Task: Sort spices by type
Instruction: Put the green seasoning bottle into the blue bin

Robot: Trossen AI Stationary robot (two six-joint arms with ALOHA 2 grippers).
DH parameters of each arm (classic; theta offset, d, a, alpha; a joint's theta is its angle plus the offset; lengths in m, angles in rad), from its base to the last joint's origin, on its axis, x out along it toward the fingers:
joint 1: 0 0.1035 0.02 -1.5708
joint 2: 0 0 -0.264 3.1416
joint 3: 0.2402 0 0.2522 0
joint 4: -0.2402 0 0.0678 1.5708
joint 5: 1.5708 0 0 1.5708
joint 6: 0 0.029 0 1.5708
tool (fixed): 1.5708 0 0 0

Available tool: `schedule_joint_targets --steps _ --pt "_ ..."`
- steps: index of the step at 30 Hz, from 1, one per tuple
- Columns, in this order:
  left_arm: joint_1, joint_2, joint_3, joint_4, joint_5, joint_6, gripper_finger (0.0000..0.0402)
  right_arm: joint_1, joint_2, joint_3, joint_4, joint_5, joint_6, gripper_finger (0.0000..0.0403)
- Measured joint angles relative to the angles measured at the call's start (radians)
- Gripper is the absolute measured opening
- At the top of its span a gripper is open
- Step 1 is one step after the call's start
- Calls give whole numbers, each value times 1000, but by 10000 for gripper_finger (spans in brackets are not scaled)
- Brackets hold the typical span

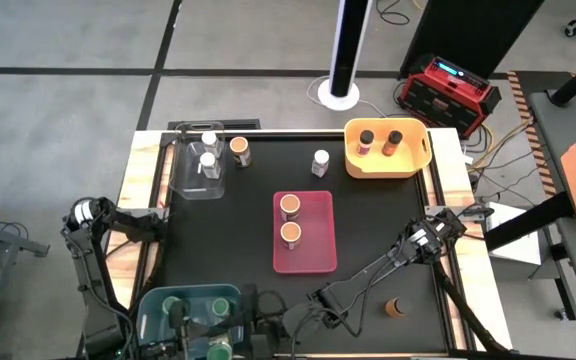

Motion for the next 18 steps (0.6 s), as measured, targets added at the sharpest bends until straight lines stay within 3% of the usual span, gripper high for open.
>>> schedule_joint_targets --steps 4,8,13,18 --pt "1 0 0 0 2 -31 206 1 0 0 -4 -2 -4 187" --pt "4 0 4 -4 54 -40 250 4 0 8 -75 30 -4 187" --pt "-5 -6 6 -31 44 -43 302 26 0 39 -234 245 0 187" --pt "-8 -6 6 -80 53 -45 316 65 -1 62 -405 480 31 187"
